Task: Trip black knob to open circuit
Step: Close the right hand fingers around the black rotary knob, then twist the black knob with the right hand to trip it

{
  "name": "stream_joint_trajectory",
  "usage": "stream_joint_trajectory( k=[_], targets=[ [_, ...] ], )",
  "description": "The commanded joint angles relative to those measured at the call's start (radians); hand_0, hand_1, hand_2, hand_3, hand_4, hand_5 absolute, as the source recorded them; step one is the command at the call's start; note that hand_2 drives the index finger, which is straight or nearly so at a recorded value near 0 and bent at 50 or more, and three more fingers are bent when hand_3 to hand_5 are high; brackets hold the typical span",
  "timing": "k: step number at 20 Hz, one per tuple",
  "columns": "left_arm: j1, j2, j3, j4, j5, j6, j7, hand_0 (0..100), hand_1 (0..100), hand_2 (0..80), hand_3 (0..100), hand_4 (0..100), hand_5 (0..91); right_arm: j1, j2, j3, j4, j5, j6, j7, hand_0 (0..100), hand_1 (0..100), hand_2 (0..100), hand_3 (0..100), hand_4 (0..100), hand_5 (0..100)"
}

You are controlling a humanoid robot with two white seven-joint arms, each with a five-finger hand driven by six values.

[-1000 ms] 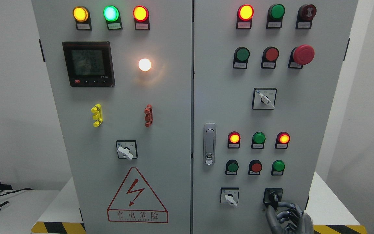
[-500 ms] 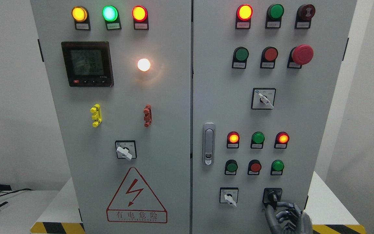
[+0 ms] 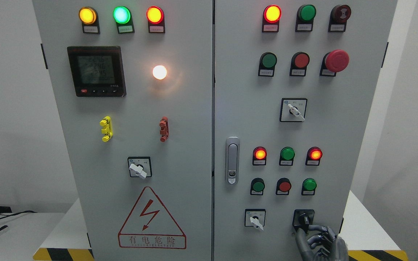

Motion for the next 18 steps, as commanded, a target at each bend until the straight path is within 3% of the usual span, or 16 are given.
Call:
stream_joint_trajectory(
  k=[1, 18],
  targets=[
    [0.000, 0.001, 0.000, 0.001, -0.031, 0.001, 0.000, 12, 39, 0.0, 0, 0, 0.0, 0.000, 0.002, 0.012, 0.001, 0.000, 0.001, 0.002, 39, 76, 50, 79, 82, 91],
    [0.000, -0.001, 0.000, 0.001, -0.031, 0.001, 0.000, 12, 39, 0.0, 0, 0, 0.0, -0.002, 0.002, 0.026, 0.001, -0.001, 0.002, 0.016, 38, 76, 52, 80, 82, 94]
  ],
)
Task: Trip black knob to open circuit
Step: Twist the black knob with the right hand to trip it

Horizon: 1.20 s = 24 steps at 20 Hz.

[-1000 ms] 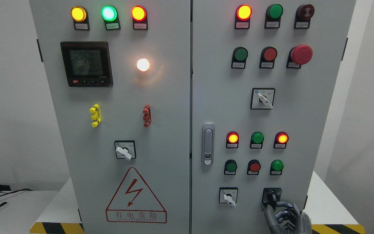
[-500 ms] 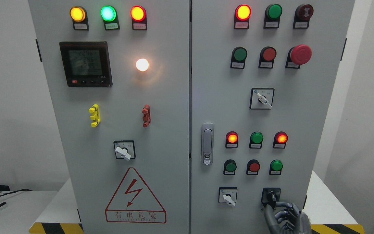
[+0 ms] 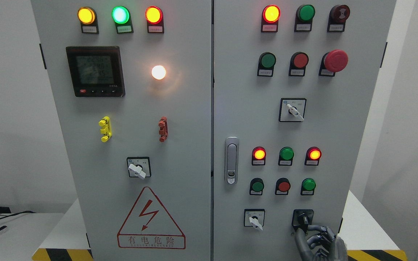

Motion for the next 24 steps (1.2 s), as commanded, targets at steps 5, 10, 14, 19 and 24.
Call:
stream_joint_trajectory(
  k=[5, 10, 14, 19, 24],
  targets=[
    [0.000, 0.000, 0.000, 0.001, -0.031, 0.001, 0.000, 12, 39, 0.0, 0, 0, 0.0, -0.006, 0.005, 0.031, 0.000, -0.003, 0.003, 0.018, 38, 76, 52, 80, 82, 94],
    [0.000, -0.001, 0.000, -0.001, -0.031, 0.001, 0.000, 12, 39, 0.0, 0, 0, 0.0, -0.007, 0.005, 0.031, 0.000, -0.007, 0.003, 0.020, 38, 76, 52, 80, 82, 95],
    [0.000, 0.000, 0.000, 0.001, -0.031, 0.001, 0.000, 12, 39, 0.0, 0, 0, 0.0, -0.007, 0.007, 0.032, 0.000, -0.009, 0.003, 0.020, 39, 76, 52, 81, 83, 95],
    [0.000, -0.001, 0.000, -0.001, -0.031, 0.001, 0.000, 12, 39, 0.0, 0, 0, 0.0, -0.007, 0.007, 0.038, 0.003, -0.013, 0.004, 0.023, 39, 76, 52, 81, 83, 95],
    [0.000, -0.001, 0.000, -0.001, -0.031, 0.001, 0.000, 12, 39, 0.0, 0, 0, 0.0, -0.007, 0.008, 0.049, 0.002, -0.013, 0.004, 0.040, 39, 76, 52, 81, 83, 95]
  ],
)
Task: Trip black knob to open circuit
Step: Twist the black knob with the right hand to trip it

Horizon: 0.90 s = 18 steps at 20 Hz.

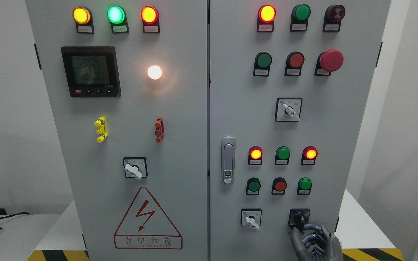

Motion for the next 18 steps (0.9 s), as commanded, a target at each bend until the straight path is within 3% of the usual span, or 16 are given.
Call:
stream_joint_trajectory(
  k=[1, 18],
  targets=[
    [0.000, 0.001, 0.000, -0.001, -0.031, 0.000, 0.000, 12, 39, 0.0, 0, 0, 0.0, 0.000, 0.003, 0.032, 0.000, -0.001, -0.001, 0.009, 39, 76, 52, 81, 83, 95],
    [0.000, 0.001, 0.000, -0.001, -0.031, 0.000, 0.000, 12, 39, 0.0, 0, 0, 0.0, -0.006, 0.007, 0.022, 0.000, -0.006, -0.005, 0.008, 39, 76, 53, 82, 84, 95]
  ],
)
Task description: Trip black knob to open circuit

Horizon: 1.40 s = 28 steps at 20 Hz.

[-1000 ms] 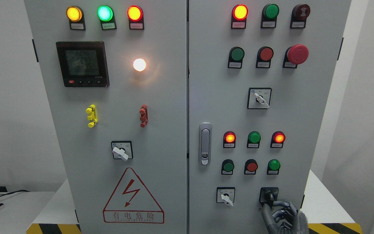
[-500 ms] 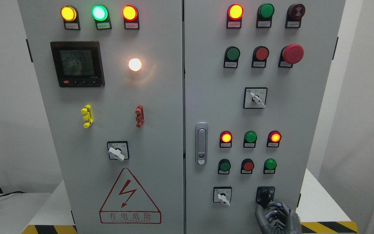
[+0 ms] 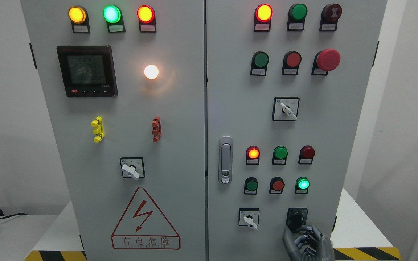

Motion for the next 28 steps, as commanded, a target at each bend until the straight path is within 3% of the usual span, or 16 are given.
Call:
stream_joint_trajectory(
  k=[1, 28],
  targets=[
    [0.000, -0.001, 0.000, 0.001, -0.031, 0.000, 0.000, 12, 39, 0.0, 0, 0, 0.0, -0.005, 0.004, -0.003, 0.000, -0.001, -0.004, -0.007, 39, 75, 53, 82, 84, 95],
    [0.000, -0.001, 0.000, 0.001, -0.031, 0.000, 0.000, 12, 39, 0.0, 0, 0, 0.0, -0.007, 0.004, -0.008, -0.002, -0.024, -0.005, -0.007, 39, 74, 53, 83, 85, 96]
  ],
)
